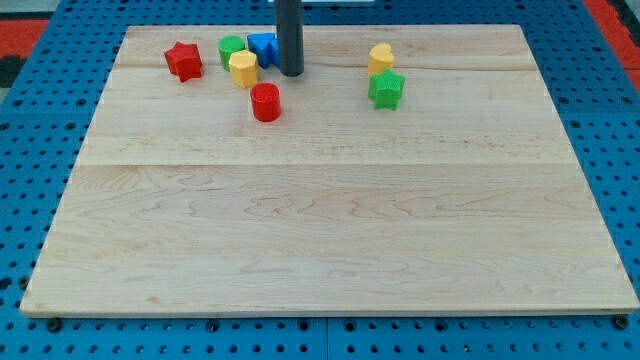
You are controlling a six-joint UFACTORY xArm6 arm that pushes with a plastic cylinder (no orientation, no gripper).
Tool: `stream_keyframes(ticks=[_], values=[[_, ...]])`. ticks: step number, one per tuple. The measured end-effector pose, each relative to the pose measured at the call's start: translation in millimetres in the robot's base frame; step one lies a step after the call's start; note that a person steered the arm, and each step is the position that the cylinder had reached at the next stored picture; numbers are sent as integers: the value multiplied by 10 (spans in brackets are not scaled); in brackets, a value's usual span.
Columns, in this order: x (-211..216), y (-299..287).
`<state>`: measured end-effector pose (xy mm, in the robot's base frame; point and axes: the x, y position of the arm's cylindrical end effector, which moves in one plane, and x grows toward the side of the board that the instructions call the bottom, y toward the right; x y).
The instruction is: Push the yellow hexagon along with red star to the top left
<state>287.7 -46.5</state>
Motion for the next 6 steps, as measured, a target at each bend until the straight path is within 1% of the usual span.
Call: stream_keyframes(ticks=[1, 2, 3, 4, 5, 6], values=[[67, -363], [48, -775], [-14, -992], [-36, -1049], [-207, -1049], [31, -1044]])
